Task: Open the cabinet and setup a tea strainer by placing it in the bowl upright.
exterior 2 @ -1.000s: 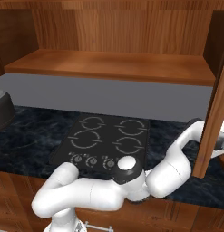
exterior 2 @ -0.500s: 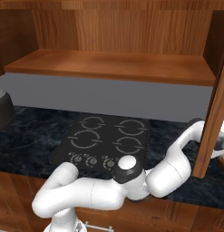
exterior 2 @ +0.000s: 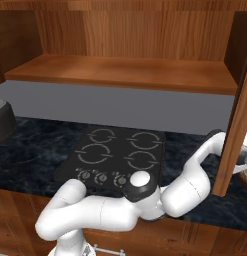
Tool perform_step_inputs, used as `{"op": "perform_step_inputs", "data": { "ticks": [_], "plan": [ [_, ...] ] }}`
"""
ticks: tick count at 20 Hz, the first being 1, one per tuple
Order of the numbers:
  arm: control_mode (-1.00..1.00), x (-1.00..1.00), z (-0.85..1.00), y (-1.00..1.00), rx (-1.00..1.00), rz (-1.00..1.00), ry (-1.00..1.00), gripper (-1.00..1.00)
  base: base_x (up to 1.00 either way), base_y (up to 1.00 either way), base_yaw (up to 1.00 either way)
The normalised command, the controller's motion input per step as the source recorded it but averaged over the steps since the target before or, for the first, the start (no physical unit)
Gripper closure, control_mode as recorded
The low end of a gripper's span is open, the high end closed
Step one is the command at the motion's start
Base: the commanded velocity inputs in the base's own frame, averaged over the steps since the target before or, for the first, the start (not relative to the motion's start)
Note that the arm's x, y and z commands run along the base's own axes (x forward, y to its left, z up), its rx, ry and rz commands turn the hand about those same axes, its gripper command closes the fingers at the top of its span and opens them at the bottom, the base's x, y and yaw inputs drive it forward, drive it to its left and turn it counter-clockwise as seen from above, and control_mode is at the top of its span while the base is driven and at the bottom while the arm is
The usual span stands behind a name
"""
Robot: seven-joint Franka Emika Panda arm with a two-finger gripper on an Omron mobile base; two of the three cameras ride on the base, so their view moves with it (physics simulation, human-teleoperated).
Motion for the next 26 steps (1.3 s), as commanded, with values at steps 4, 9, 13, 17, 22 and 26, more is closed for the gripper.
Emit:
{"op": "perform_step_inputs", "data": {
  "ticks": [4,9,13,17,22,26],
  "plan": [
    [-1.0,-0.03,0.07,0.16,-0.08,0.0,0.0,-1.0,0.0,0.0,0.0],
    [-1.0,-0.08,0.03,0.19,-0.06,0.0,0.0,-1.0,0.0,0.0,0.0],
    [-1.0,-0.01,0.0,0.4,-0.03,0.0,0.02,-1.0,0.0,0.0,0.0],
    [-1.0,0.0,0.0,0.48,-0.05,0.0,0.06,-1.0,0.0,0.0,0.0],
    [-1.0,-0.09,0.03,0.42,-0.11,0.0,0.03,-1.0,0.0,0.0,0.0],
    [-1.0,-0.37,0.0,0.34,-0.1,0.04,0.0,-1.0,0.0,0.0,0.0]
  ]
}}
